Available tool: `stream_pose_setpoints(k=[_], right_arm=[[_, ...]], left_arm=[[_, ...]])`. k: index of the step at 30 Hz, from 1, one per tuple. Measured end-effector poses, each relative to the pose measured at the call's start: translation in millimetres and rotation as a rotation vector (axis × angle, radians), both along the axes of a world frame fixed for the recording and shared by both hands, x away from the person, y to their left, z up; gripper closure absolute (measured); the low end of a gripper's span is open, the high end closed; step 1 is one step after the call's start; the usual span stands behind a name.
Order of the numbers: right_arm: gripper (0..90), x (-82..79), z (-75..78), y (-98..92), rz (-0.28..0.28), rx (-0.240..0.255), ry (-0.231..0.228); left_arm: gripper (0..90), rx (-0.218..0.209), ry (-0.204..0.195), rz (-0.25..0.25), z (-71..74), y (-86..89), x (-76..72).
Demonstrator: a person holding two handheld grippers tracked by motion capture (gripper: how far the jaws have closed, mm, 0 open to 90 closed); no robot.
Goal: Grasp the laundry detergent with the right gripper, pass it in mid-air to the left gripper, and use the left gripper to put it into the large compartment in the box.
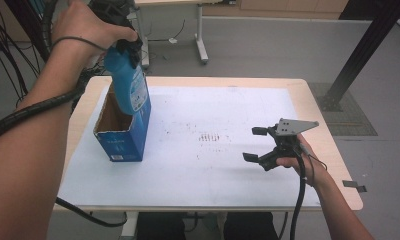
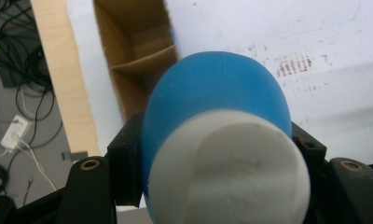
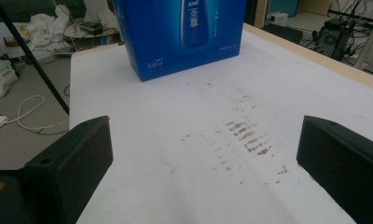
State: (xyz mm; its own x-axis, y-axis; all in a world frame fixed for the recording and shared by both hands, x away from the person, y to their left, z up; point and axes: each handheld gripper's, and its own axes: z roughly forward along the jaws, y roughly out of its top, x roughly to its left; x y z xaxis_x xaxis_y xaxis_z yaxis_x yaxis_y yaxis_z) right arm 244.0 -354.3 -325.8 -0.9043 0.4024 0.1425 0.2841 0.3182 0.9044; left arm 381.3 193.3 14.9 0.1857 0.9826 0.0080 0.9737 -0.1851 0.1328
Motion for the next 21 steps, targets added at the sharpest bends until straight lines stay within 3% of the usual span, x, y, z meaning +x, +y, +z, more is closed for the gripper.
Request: stream_pose_setpoints(k=[6,12,17,21], right_arm=[[3.4,1.5,0.6,3.1,0.002,-0.002,-0.004],[3.4,3.4,2.0,5.9,0.001,-0.003,-0.008],[4.0,5.1,3.4,8.0,0.001,0.003,-0.012],[4.0,5.9,5.0,8.0,0.0,-0.003,-0.016]], left_arm=[[37.6,-0.012,-0.021,0.069,-4.7,17.6,1.1],[37.7,0.018,-0.041,0.108,-9.7,23.0,4.8],[37.7,-0.006,-0.046,0.17,-21.4,37.5,8.4],[37.7,0.012,-0.053,0.194,-28.2,39.7,9.9]])
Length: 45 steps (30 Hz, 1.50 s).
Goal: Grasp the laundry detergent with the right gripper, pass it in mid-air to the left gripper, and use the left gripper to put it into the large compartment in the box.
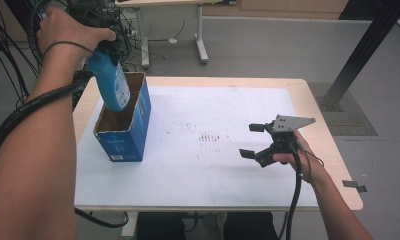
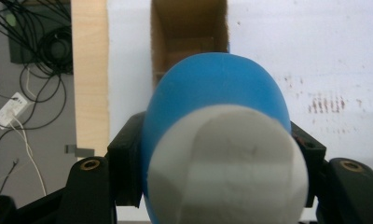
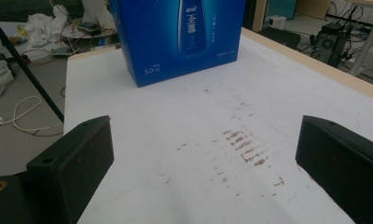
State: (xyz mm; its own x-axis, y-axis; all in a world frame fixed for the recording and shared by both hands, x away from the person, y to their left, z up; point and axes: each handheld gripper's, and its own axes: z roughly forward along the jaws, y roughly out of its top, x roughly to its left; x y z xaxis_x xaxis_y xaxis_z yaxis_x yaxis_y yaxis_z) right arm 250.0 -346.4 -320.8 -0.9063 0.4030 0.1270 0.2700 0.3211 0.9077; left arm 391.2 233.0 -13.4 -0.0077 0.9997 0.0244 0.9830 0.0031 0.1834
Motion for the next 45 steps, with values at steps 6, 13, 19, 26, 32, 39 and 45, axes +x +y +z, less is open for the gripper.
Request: stream_pose_setpoints(k=[6,13,19,26,32,39,45], right_arm=[[4.0,-0.3,1.4,-2.4,-0.013,0.001,-0.005],[4.0,-0.7,1.9,-4.0,-0.021,0.0,-0.009],[4.0,-1.4,3.0,-5.1,-0.027,-0.004,-0.011],[4.0,-2.6,3.4,-7.8,-0.037,-0.006,-0.008],[4.0,-2.4,0.6,-9.0,-0.04,-0.009,0.0],[4.0,-1.6,-0.2,-9.9,-0.042,-0.015,0.003],[4.0,-2.0,-2.0,-9.2,-0.049,-0.024,0.017]], left_arm=[[37.7,0.001,0.031,0.015,-10.8,4.4,6.0],[37.7,0.005,0.05,0.014,-21.0,1.8,10.4],[37.7,0.003,0.066,0.02,-32.3,1.2,13.5],[37.7,0.005,0.085,0.017,-48.7,0.5,18.0],[37.8,0.004,0.113,0.012,-68.0,-1.2,23.3],[37.8,-0.001,0.129,0.008,-83.9,0.5,26.2],[37.8,0.011,0.149,0.007,-103.7,0.3,27.9]])
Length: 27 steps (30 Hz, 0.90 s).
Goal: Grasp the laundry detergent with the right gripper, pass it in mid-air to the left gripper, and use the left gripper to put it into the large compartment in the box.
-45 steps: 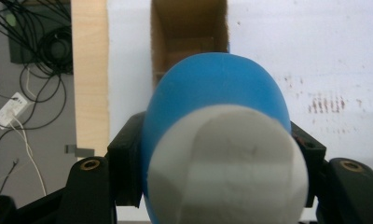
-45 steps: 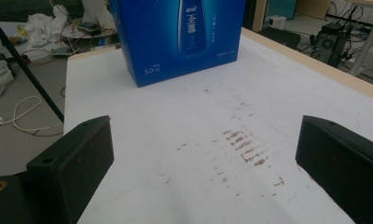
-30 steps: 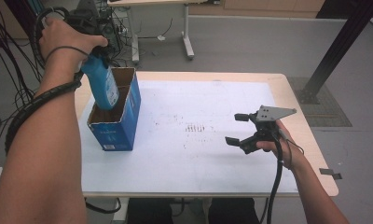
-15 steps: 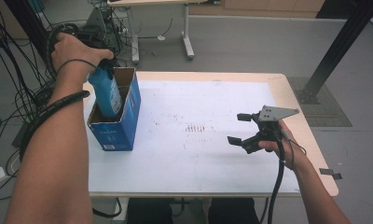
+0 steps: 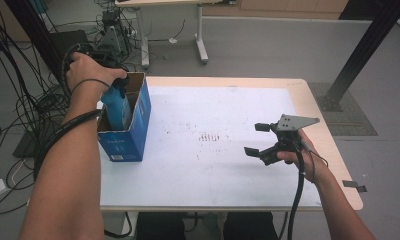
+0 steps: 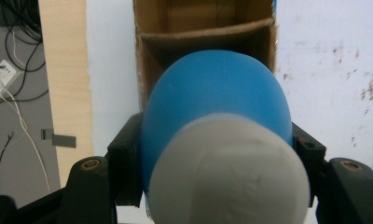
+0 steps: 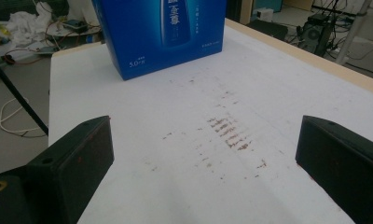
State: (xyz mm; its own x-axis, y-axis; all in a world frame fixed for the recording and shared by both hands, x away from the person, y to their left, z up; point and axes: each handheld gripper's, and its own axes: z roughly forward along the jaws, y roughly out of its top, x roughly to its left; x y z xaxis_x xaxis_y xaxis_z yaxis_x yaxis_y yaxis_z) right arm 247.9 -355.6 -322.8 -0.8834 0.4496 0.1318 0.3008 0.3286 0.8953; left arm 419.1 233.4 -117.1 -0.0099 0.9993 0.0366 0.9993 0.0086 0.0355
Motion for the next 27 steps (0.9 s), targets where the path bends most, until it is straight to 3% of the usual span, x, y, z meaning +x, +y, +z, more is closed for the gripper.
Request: stream_pose_setpoints(k=[15,21,27], right_arm=[[4.1,-3.2,-2.5,-1.7,-0.015,-0.004,0.01],[4.1,-4.8,-2.5,-5.0,-0.022,-0.006,0.009],[4.2,-5.9,-4.1,-6.2,-0.026,-0.009,0.015]], left_arm=[[37.8,-0.005,0.044,0.0,-30.3,-0.3,3.5],[37.8,-0.026,0.069,-0.001,-45.4,2.4,5.0],[37.8,-0.015,0.088,-0.004,-56.0,-0.2,5.9]])
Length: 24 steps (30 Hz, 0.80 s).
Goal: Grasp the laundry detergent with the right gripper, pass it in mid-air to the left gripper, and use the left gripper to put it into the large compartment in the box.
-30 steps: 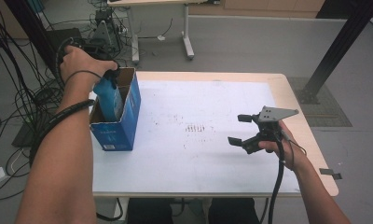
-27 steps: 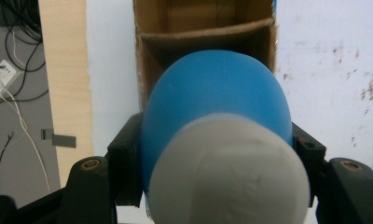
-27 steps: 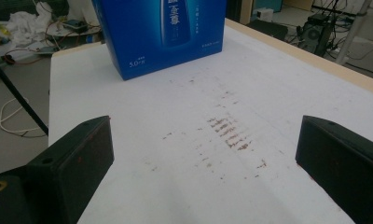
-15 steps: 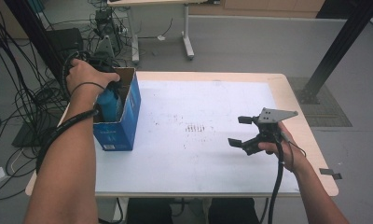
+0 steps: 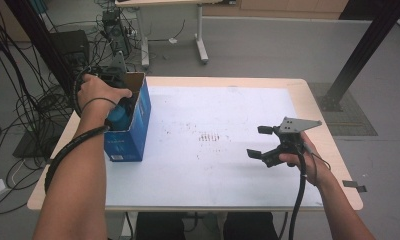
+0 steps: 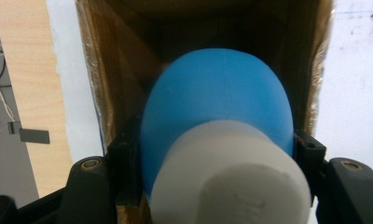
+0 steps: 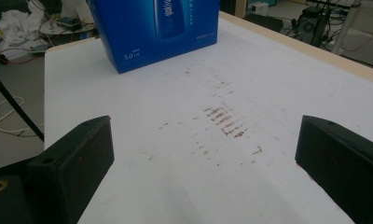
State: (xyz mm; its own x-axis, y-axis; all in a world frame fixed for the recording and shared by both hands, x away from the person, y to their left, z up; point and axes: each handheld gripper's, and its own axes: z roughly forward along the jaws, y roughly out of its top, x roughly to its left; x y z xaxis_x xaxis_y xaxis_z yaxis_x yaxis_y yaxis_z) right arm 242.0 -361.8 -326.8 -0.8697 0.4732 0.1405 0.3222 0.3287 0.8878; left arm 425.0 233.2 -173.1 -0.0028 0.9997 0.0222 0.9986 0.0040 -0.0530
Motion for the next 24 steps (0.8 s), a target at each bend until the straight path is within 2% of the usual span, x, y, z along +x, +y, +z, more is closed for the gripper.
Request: stream_pose_setpoints(k=[5,15,24], right_arm=[[4.2,-1.0,-0.4,-0.9,-0.003,0.0,0.002],[4.2,-1.5,0.0,-1.2,-0.006,-0.001,0.003],[4.3,-1.5,-1.0,-0.4,-0.005,0.001,0.007]], left_arm=[[37.8,-0.002,0.02,-0.001,-8.0,0.9,1.3],[37.8,-0.008,0.034,-0.009,-18.3,0.6,1.2],[37.7,-0.008,0.028,-0.007,-19.0,1.0,0.0]])
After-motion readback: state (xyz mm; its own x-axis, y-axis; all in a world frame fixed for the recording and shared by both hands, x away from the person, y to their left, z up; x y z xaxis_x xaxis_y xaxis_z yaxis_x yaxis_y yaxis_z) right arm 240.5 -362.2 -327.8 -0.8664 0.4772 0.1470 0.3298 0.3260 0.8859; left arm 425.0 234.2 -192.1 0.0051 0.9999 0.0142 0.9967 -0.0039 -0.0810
